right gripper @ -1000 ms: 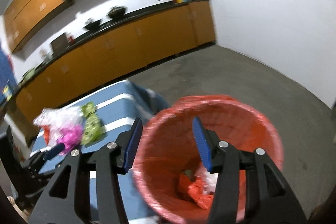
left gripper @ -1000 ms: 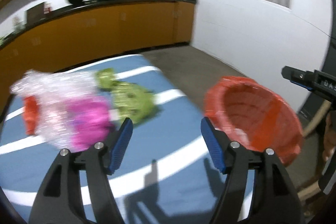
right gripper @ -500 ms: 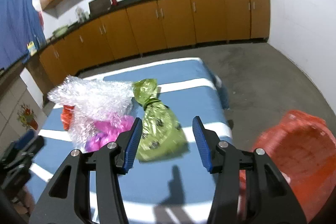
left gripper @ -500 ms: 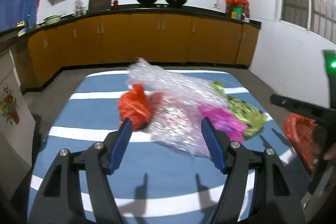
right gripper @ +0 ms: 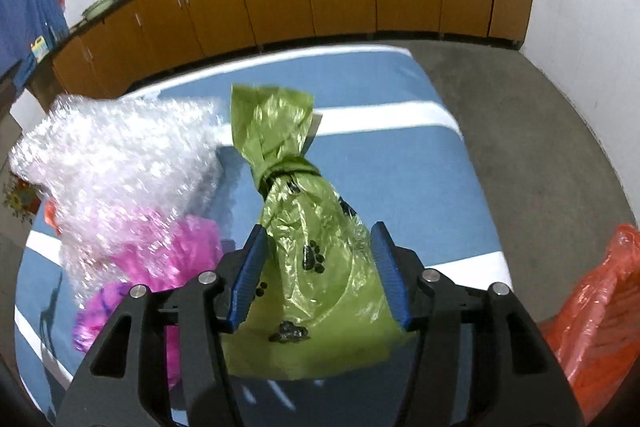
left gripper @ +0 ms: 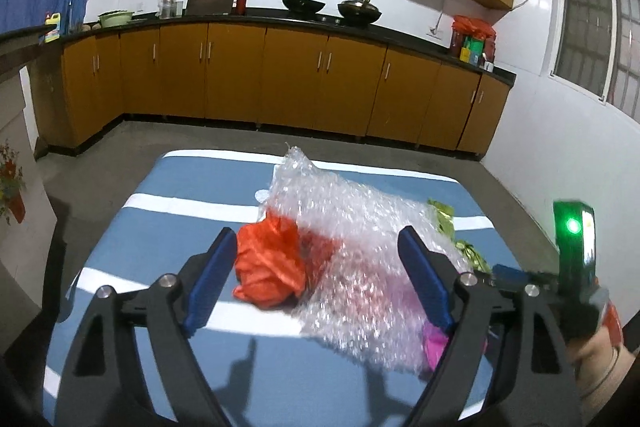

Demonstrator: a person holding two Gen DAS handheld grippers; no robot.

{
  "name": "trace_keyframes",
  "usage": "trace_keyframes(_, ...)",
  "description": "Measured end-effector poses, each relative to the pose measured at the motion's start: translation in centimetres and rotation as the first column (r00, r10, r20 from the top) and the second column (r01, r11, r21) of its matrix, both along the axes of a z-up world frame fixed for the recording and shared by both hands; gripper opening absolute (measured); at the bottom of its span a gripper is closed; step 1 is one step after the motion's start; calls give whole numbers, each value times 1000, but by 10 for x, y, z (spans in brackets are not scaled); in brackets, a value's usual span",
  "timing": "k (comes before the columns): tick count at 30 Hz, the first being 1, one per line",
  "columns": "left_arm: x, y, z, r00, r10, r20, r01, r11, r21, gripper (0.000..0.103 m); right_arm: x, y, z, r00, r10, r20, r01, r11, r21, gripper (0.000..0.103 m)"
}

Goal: Collect trash
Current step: 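Grasp the green bag with the right gripper while the left gripper grasps bubble wrap, then carry the green bag and bubble wrap to the basket and open both grippers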

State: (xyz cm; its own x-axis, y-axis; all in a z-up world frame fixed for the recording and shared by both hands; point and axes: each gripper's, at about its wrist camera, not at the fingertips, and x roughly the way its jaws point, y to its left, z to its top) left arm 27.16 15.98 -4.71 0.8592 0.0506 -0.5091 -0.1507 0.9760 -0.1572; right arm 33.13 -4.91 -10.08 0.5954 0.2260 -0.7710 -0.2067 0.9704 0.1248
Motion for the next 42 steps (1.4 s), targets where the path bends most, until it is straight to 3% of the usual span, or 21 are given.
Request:
trace_keyframes(1,4,1,-1,1000,5,-5,-5,1000,-6,81,-1,0,0,1000,4,-1,-4,1000,-6,35)
trace_keyframes(4,19,6,-4,999,19,-26,-20,999,-38,81,-8,-3,-1,1000,21,-1,-21,999,-25,11)
trace_keyframes(6,29,9,-10,998,24,-53,-27,998,-62,79,-16,-7,0,1000,24,-2,-24,1000,-15,8)
trace_keyframes(12,51,9,-16,995,8,-101,-18,995,-97,58,-31,-14,-1,1000,28,4,-28,999,-15,8)
trace_keyframes(14,57,10,-17,994,2,-111,-14,994,-106,34,-33,-15,-1,1000,30,6,-30,999,-19,8)
trace_keyframes(17,60,11,-19,993,-24,-119,7,990,-141,11,-35,-15,1,999,34,14,-34,999,-27,6)
trace_keyframes(24,44,1,-7,995,-76,-59,68,990,-125,6,-47,-25,7,999,14,31,-14,1000,-8,4)
trace_keyframes(42,-4,-55,78,968,-202,151,222,966,-133,5,-84,-80,48,990,-96,105,90,994,57,4)
